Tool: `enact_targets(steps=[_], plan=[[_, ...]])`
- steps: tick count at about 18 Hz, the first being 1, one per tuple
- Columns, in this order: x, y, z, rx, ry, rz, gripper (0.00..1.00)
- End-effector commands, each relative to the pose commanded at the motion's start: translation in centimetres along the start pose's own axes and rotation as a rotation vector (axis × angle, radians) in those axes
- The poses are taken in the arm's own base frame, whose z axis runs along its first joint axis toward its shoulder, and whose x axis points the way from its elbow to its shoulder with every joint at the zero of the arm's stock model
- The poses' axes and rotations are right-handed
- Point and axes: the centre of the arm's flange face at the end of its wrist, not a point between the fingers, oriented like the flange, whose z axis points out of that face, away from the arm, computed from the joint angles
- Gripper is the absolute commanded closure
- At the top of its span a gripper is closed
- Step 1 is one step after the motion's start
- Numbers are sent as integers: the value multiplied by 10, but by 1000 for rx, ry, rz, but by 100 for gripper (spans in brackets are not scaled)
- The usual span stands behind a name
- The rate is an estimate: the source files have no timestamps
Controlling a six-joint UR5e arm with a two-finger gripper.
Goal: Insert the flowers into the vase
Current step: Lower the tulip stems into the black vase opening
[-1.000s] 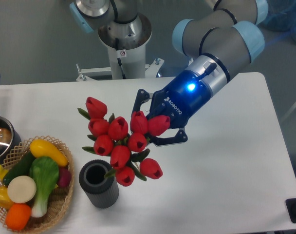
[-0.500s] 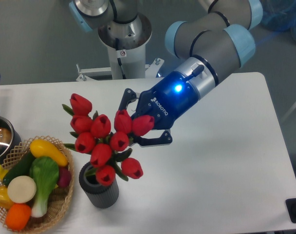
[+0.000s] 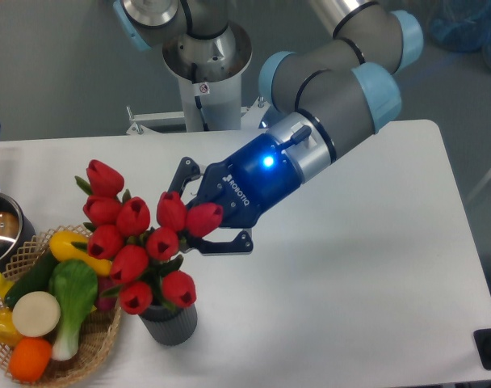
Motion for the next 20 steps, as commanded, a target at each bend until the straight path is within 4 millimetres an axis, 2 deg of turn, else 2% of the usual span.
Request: enact_targets(steps=[10, 13, 15, 20], plan=[[-6, 22, 9, -15, 7, -6, 90], [-8, 37, 12, -22, 9, -22, 90], [-4, 44, 21, -27, 25, -7, 90], [-2, 69, 24, -34, 31, 10, 88]])
